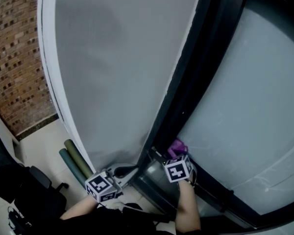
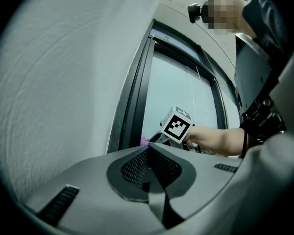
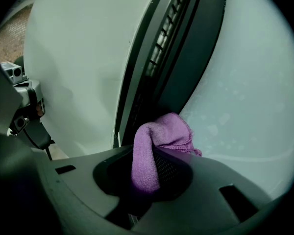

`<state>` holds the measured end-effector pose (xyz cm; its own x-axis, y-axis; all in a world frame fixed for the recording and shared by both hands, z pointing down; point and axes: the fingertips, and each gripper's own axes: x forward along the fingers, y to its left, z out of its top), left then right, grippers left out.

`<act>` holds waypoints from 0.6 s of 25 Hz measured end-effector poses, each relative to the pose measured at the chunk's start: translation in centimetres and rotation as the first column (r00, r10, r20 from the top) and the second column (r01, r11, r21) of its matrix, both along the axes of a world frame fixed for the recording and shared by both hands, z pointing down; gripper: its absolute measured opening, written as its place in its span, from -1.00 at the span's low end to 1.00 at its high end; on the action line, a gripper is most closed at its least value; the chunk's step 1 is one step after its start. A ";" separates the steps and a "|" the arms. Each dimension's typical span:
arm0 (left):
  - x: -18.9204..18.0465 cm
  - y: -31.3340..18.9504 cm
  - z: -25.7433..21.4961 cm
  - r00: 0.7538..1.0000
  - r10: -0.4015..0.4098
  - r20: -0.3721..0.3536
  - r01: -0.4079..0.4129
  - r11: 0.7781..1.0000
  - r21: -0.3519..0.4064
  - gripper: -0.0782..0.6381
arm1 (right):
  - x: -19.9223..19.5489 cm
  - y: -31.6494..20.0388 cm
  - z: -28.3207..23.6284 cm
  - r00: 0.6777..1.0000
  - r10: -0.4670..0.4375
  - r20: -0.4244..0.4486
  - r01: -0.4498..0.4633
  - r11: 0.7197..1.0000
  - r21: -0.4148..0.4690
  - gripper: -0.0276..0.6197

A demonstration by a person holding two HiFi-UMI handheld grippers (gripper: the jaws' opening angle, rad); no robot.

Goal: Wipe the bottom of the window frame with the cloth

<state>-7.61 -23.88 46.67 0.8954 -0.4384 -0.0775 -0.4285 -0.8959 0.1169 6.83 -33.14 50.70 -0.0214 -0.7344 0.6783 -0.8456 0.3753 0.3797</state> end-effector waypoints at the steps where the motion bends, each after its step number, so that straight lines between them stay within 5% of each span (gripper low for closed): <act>1: -0.1 0.0 -0.1 1.000 -0.002 0.001 0.002 1.000 0.000 -0.77 | -0.1 0.1 -0.2 1.000 -0.008 -0.017 0.009 1.000 0.008 -0.66; 9: -0.5 0.1 0.0 1.000 0.011 0.007 -0.011 0.999 -0.033 -0.77 | -1.2 2.0 0.3 0.999 -0.041 -0.022 0.041 0.999 0.011 -0.66; 15: 0.3 0.4 -0.2 1.000 0.031 0.001 -0.031 0.999 -0.042 -0.77 | -2.3 4.5 0.5 0.983 -0.088 0.163 0.081 0.996 0.044 -0.66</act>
<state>-7.32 -23.44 46.50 0.9089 -0.4129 -0.0578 -0.4006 -0.9033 0.1536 4.55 -28.67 51.18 -0.1937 -0.7496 0.6330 -0.8635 0.4364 0.2526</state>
